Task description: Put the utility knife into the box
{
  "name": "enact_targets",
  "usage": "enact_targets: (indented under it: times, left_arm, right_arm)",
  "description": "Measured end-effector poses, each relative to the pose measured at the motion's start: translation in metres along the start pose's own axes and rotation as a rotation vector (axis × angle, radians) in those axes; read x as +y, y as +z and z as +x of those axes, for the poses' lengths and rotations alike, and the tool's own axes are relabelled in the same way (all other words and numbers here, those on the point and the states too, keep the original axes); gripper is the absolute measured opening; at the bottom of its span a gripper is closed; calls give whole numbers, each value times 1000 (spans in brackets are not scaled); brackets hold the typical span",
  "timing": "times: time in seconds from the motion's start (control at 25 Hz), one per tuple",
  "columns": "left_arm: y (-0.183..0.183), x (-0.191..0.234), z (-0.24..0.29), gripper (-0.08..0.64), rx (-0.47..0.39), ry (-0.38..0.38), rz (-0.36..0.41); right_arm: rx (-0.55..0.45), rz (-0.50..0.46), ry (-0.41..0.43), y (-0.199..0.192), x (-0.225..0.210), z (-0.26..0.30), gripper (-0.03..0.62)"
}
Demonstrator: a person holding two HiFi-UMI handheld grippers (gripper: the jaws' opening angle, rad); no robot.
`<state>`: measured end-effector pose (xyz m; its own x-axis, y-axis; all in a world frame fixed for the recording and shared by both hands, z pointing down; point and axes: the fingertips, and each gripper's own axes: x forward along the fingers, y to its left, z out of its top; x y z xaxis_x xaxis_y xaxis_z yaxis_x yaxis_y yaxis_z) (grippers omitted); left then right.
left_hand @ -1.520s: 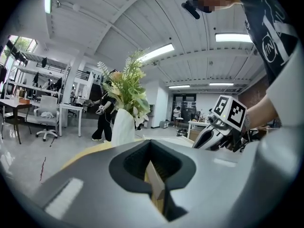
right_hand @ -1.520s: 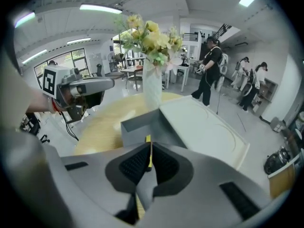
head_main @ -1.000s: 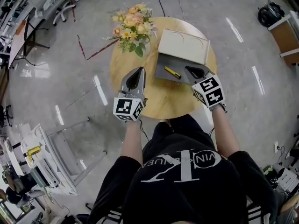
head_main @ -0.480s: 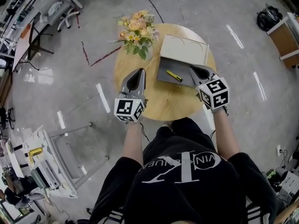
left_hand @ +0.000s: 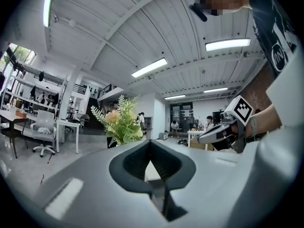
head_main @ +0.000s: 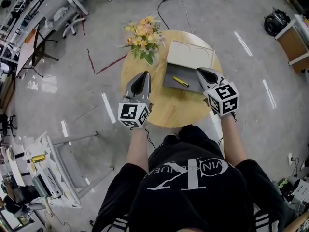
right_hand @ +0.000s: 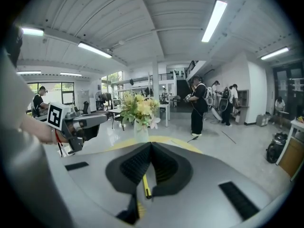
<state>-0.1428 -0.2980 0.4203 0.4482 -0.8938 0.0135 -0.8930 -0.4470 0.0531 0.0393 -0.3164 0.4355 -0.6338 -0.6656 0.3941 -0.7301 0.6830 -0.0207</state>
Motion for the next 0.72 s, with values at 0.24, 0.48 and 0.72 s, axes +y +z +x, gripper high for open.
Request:
enact_targets:
  times: [0.24, 0.48, 0.72]
  left_arm:
    - [10, 1, -2, 9, -18, 5, 10]
    - [17, -2, -3, 9, -32, 8, 13]
    - [27, -4, -4, 9, -49, 7, 25]
  right_arm:
    - [-48, -3, -9, 11, -2, -7, 14]
    - [-95, -11, -19, 22, -3, -16, 14]
    - [-143, -13, -33, 32, -4, -24, 14]
